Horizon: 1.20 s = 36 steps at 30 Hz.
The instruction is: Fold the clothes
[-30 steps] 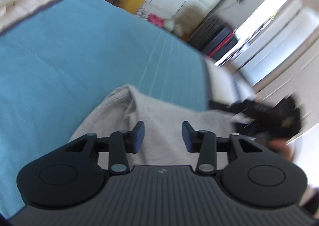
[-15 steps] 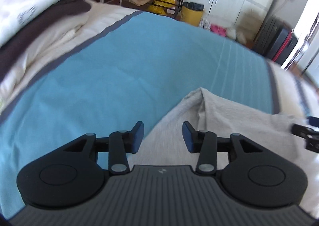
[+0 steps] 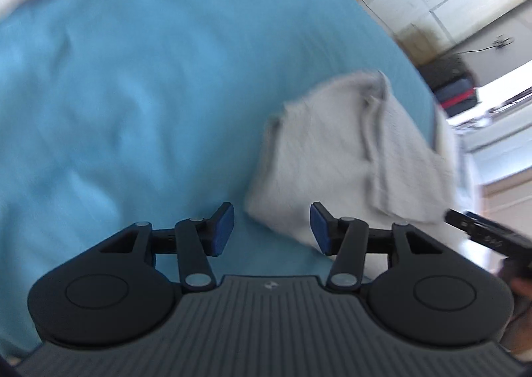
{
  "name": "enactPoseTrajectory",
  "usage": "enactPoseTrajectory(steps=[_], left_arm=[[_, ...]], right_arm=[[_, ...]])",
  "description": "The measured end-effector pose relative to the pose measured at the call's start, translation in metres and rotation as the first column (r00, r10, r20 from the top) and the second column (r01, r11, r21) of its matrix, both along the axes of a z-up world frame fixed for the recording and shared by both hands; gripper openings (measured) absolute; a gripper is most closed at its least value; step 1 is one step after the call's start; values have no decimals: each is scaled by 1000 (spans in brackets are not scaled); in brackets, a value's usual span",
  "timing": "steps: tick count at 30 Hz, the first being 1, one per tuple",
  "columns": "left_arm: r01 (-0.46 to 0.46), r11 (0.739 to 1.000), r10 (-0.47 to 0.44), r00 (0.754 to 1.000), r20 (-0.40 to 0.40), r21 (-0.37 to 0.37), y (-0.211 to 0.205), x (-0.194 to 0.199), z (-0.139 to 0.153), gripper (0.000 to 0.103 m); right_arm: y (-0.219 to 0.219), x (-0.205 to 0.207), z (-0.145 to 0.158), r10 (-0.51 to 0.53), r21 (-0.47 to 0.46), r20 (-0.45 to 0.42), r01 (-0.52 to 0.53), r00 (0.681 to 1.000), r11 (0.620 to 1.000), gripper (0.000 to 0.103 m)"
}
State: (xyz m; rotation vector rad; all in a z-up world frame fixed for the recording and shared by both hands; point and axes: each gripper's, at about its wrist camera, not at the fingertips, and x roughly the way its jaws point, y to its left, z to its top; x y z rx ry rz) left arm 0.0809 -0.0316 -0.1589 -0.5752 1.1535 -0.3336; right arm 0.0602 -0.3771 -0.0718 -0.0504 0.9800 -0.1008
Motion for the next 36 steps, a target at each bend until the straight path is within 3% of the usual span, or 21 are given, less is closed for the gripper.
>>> enactPoseTrajectory(steps=[5, 7, 9, 10, 13, 15, 18, 20, 22, 23, 24, 25, 29, 31, 33, 36], left_arm=[[52, 987, -55, 998, -17, -154, -13, -7, -9, 56], [17, 979, -20, 1000, -12, -204, -17, -7, -15, 59], [-56, 970, 53, 998, -20, -238, -19, -13, -21, 62], [-71, 966, 70, 997, -13, -247, -19, -14, -23, 62], [-24, 980, 32, 999, 40, -196, -27, -13, -19, 61], [8, 988, 2, 998, 69, -151, -32, -8, -15, 61], [17, 992, -7, 996, 84, -126, -35, -5, -14, 62], [28, 994, -17, 995, 98, -104, -38, -4, -12, 62], [45, 996, -37, 992, 117, -72, -42, -5, -8, 62], [64, 996, -57, 991, 124, -55, -45, -7, -3, 62], [84, 996, -79, 988, 131, -37, -49, -10, 3, 62], [104, 994, -100, 986, 137, -19, -52, -13, 9, 62], [181, 982, -187, 970, 156, 53, -67, -24, 32, 60], [218, 972, -230, 959, 164, 90, -74, -30, 43, 60], [247, 961, -268, 944, 195, 123, -83, -38, 58, 60], [292, 955, -294, 912, 287, 53, -109, -37, 69, 62]], right_arm=[[20, -40, 35, -31, 81, 218, 14, 975, 997, 78], [31, -54, 40, -42, 93, 270, 17, 962, 996, 88], [40, -64, 42, -25, 61, 291, 7, 956, 998, 89], [45, -66, 44, -36, 45, 304, 24, 952, 999, 89], [11, -85, 58, -205, 120, 315, 176, 926, 977, 89], [-33, -111, 62, -367, 249, 286, 301, 885, 920, 89], [-107, -148, 55, -571, 371, 158, 488, 805, 790, 89], [-147, -175, 48, -670, 385, 99, 593, 736, 708, 89], [-176, -203, 37, -743, 352, 80, 679, 665, 645, 88], [-188, -215, 31, -761, 340, 72, 701, 645, 627, 86], [-195, -222, 26, -761, 340, 68, 702, 645, 625, 84], [-199, -224, 21, -742, 351, 65, 680, 668, 643, 82], [-191, -197, 13, -577, 358, 76, 518, 813, 777, 80], [-183, -177, 14, -504, 306, 109, 454, 857, 837, 80], [-181, -161, 15, -438, 320, 116, 384, 892, 866, 80], [-171, -133, 10, -313, 307, 83, 274, 946, 911, 80]])
